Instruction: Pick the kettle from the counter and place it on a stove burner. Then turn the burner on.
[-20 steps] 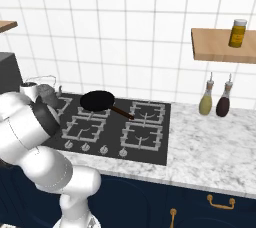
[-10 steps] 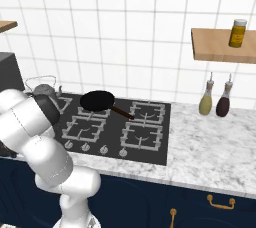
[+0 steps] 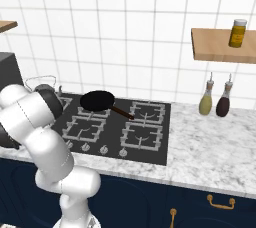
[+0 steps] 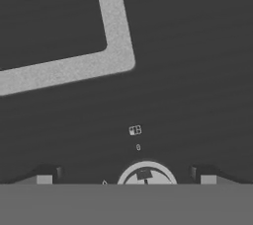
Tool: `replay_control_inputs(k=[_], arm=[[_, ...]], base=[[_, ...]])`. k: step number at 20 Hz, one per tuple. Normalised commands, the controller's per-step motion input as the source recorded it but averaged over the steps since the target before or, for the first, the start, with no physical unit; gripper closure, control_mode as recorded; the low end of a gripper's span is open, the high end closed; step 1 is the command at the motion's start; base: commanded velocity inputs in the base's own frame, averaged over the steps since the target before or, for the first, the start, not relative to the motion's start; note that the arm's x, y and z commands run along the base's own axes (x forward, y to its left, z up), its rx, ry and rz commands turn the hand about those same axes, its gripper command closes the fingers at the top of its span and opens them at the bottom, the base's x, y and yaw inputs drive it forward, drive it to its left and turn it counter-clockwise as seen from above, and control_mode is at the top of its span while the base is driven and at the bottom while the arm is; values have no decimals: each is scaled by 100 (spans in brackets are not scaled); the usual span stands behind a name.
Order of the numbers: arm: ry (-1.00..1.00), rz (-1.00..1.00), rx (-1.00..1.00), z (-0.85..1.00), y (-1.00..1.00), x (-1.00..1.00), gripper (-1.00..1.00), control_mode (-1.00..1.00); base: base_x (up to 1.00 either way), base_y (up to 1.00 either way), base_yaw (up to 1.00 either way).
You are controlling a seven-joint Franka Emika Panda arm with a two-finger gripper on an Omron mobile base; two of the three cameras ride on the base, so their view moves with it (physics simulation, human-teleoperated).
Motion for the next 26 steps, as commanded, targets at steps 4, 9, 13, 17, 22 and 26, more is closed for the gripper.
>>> replay_control_inputs(k=[4,9,13,17,22,26], arm=[[0,0,-1,-34,-35,-16,-100,-100],[0,0,0,0,0,0,-100,-100],[0,0,0,0,0,0,100,-100],[0,0,0,0,0,0,100,-100],[-5,7,0,0,0,-22,100,-100],[-7,29,0,7,1,-35,100,-100]], base=[[0,0,0],[0,0,0],[0,0,0],[0,0,0],[0,0,0],[0,0,0]])
